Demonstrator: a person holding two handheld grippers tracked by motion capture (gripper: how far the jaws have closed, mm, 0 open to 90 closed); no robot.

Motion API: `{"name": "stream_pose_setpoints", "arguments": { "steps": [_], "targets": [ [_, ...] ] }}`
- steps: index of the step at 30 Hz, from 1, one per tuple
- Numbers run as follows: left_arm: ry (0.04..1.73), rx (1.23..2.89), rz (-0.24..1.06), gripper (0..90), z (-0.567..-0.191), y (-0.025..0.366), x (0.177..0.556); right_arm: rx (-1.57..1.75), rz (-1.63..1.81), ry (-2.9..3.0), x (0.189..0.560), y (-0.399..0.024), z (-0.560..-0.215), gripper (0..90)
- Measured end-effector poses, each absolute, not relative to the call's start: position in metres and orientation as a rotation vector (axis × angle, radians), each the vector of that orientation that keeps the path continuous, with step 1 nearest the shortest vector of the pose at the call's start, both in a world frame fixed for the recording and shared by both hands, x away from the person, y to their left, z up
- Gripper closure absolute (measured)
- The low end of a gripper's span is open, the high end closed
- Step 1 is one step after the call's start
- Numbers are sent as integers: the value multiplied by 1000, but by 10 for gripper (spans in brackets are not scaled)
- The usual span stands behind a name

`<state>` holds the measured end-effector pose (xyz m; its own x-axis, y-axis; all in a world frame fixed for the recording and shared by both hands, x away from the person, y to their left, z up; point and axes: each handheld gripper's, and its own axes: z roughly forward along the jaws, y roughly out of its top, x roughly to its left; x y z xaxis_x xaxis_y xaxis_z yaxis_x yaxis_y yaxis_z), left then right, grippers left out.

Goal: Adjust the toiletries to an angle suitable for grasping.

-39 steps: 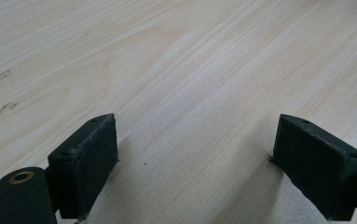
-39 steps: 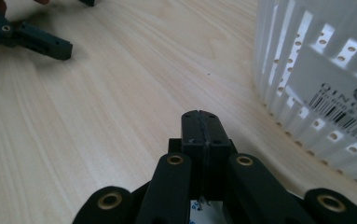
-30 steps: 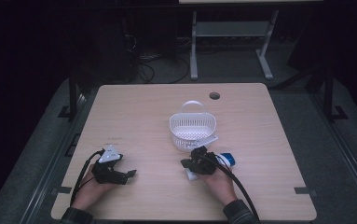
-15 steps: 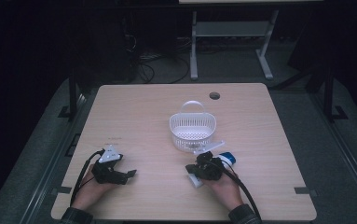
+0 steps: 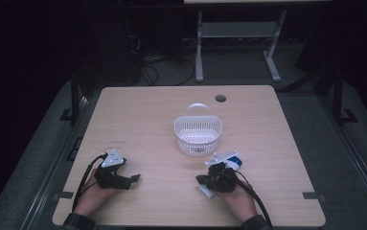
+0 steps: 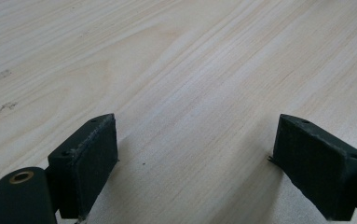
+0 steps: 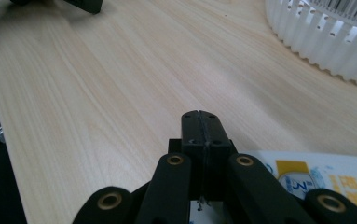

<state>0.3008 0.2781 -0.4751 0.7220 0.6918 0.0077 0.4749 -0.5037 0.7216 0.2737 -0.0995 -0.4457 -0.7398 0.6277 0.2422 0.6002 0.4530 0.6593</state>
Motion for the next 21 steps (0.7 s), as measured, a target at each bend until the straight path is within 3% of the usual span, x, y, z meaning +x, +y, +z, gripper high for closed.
{"name": "stream_pose_setpoints", "arguments": {
  "steps": [21],
  "targets": [
    [877, 2200, 387, 131, -475, 278, 301, 1150, 1131, 2660, 244, -135, -448, 895]
  ]
}}
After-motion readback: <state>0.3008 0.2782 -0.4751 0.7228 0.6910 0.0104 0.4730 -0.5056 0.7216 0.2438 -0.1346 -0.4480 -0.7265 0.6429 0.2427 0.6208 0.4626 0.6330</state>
